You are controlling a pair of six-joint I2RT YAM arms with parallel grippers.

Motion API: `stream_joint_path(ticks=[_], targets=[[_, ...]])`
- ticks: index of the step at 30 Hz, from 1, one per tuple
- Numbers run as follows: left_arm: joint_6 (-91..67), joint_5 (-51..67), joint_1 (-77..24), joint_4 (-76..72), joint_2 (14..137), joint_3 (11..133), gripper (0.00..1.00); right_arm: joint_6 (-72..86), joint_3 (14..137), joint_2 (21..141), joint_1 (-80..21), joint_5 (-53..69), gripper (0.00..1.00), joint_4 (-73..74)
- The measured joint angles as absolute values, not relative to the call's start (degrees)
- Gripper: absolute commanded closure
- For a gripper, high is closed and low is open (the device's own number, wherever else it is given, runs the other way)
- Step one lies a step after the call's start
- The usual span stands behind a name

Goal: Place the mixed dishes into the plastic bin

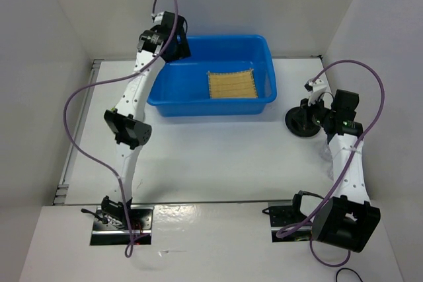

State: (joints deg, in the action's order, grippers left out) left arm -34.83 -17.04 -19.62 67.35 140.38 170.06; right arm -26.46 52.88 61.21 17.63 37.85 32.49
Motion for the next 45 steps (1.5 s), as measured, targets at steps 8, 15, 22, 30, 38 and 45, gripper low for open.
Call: stream_joint_path(ticks=[8,15,22,30,38,45], targets=[[-41.9,-35.5,-22.4,60.0,106.3,108.9,0.0,-26.7,52.5,60.3,17.6,37.7,0.82,32.0],[-39.4,-20.6,8.3,43.9,80.6,73.1,0.0,-26.9,52.4,60.2,17.6,37.8,0.82,32.0],[-37.7,-1.8,20.8,30.1,83.5,62.7,0.0,-27.2,52.4,60.2,17.6,37.8,0.81,32.0],[-38.0,14.4,31.3,20.0,92.9,54.8,0.0,-27.6,52.4,60.2,17.6,37.8,0.81,32.0],[-41.4,32.4,35.9,10.8,102.4,56.4,0.0,-28.2,52.4,60.3,17.6,38.0,0.81,32.1],[-43.2,38.3,36.0,6.1,105.3,56.5,0.04,-28.4,52.4,60.3,17.6,38.0,0.81,32.1]])
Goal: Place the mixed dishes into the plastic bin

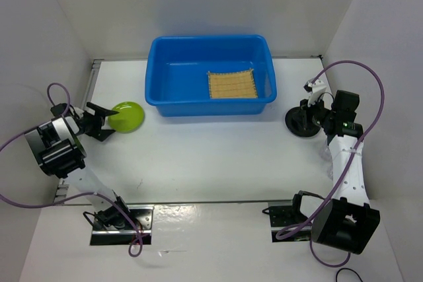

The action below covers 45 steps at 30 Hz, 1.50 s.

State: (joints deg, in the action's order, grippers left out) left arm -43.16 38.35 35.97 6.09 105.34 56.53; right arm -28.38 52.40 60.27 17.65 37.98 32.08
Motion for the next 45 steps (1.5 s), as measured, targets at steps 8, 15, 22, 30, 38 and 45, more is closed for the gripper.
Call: stream_joint_path(ticks=[8,15,22,30,38,45], targets=[[-45.1,46.8,36.0,2.6,111.4,58.7,0.19,-28.4,52.4,60.6,17.6,38.0,0.81,32.1],[-43.9,50.7,35.9,3.8,118.9,62.3,0.79,-28.6,52.4,60.6,17.6,38.0,0.81,32.1],[-42.6,50.3,35.0,6.9,119.5,64.0,1.0,-28.9,52.4,60.6,17.6,38.0,0.81,32.1],[-40.8,32.8,33.5,13.8,102.5,59.1,1.0,-29.0,52.4,60.7,17.6,38.1,0.81,32.1],[-44.5,26.2,30.5,18.9,78.1,68.8,1.0,-29.5,52.4,62.5,17.6,38.4,0.81,32.2],[-49.7,25.2,10.5,17.4,80.1,82.8,1.0,-29.5,52.4,62.5,17.6,38.4,0.81,32.1]])
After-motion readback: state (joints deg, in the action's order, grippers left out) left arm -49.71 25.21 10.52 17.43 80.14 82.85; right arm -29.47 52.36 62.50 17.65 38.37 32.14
